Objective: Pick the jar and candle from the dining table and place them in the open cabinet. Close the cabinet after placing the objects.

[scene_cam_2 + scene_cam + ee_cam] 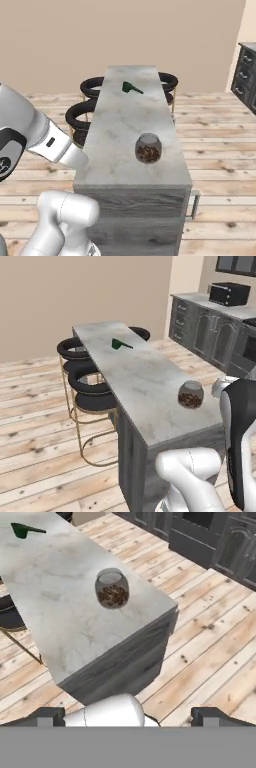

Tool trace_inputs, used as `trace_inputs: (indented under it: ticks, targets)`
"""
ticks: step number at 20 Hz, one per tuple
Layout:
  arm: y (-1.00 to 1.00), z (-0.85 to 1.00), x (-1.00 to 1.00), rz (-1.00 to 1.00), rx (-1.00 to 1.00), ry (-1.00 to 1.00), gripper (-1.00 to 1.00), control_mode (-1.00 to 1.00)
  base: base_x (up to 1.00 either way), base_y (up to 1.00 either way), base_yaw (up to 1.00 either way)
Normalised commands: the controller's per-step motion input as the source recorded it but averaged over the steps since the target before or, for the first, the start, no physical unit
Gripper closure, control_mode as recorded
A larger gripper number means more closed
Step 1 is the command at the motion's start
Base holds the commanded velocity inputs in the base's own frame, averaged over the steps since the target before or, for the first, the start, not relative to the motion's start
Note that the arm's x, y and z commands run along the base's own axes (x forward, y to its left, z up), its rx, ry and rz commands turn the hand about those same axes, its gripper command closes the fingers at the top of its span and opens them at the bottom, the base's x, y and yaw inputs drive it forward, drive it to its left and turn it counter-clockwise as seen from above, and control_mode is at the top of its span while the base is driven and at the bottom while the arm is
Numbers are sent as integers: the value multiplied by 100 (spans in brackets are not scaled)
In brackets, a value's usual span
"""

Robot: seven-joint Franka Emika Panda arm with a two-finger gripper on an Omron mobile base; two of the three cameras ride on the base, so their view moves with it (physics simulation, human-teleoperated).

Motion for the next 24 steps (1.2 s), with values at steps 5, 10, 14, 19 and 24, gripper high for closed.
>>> trace_inputs:
  ticks: [5,10,14,19,24]
  targets:
    - [0,0,0,0,0,0,-100,100,47,-66,49]
    - [0,0,0,0,0,0,-100,100,25,-77,28]
    - [0,0,0,0,0,0,-100,100,67,-28,11]
    - [0,0,0,0,0,0,-100,100,85,-6,4]
    - [0,0,0,0,0,0,-100,100,4,0,0]
